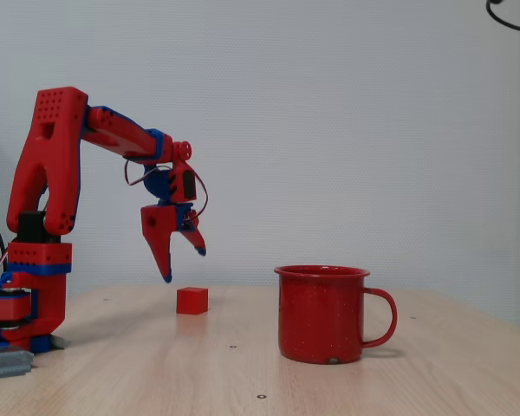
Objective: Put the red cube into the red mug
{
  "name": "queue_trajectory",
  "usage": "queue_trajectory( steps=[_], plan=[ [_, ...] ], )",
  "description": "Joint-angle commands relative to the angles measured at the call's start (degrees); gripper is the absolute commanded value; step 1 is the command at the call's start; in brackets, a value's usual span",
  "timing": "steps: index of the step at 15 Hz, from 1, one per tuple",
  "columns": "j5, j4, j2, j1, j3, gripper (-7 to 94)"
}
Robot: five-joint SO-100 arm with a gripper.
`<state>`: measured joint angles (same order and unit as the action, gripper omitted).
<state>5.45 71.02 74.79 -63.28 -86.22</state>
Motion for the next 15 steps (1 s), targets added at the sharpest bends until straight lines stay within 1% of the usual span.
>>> queue_trajectory(
  steps=[1, 3, 7, 10, 15],
  plan=[
    [-0.4, -1.8, 2.3, 0.9, 0.4, 48],
    [-1.2, -4.0, 1.3, 1.6, -0.4, 48],
    [-2.5, -10.4, 0.2, 2.6, -3.9, 47],
    [-2.8, -12.2, -1.1, 2.5, -3.9, 47],
    [-3.7, -14.9, -2.0, 2.7, -3.3, 43]
  ],
)
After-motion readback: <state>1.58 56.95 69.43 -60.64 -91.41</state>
